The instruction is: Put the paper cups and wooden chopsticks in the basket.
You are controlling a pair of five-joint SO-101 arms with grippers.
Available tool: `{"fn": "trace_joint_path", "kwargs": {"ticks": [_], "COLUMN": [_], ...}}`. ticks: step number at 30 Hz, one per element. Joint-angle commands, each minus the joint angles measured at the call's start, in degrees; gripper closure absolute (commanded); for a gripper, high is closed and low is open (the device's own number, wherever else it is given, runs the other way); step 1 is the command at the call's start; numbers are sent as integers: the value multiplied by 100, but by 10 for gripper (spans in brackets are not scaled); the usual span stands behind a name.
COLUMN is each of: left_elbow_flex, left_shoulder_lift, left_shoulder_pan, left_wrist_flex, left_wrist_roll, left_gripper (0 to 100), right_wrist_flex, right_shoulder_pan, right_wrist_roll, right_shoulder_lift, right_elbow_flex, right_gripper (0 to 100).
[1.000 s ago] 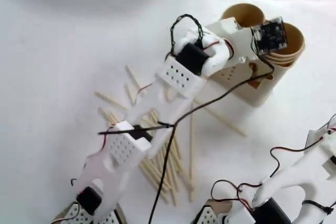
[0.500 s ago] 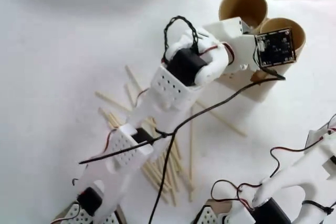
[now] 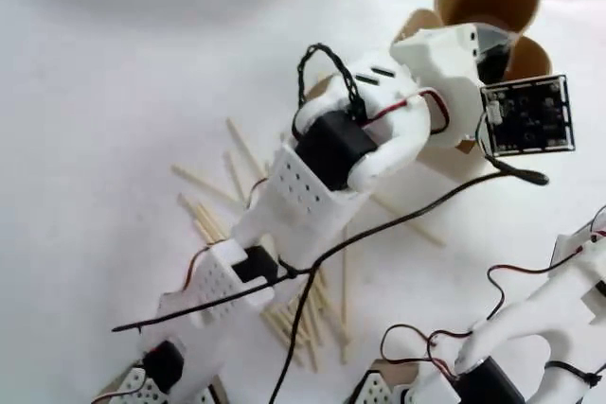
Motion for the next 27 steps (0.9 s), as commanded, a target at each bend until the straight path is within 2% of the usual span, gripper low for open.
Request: {"fn": "trace_joint_path", "kwargs": {"ticks": [1, 6, 17, 27], "left_elbow_flex": [-211, -185, -193, -220], "left_shoulder_lift": [-382, -145, 303, 980], "left_shoulder_pan": [171, 347, 356, 347], "left_wrist_flex": [-545, -668, 97, -185], "left_wrist_roll": [0, 9, 360, 369], "left_gripper": [977, 977, 977, 971], "right_wrist_flex": [-66, -75, -92, -92], "right_shoulder_pan": [-4, 40, 4, 22], "right_wrist_roll": [53, 53, 62, 62], "right_shoulder_lift": [-92, -92, -92, -92], "right_elbow_flex": [-35, -35, -44, -44], "right_gripper": [980, 980, 980, 980]}}
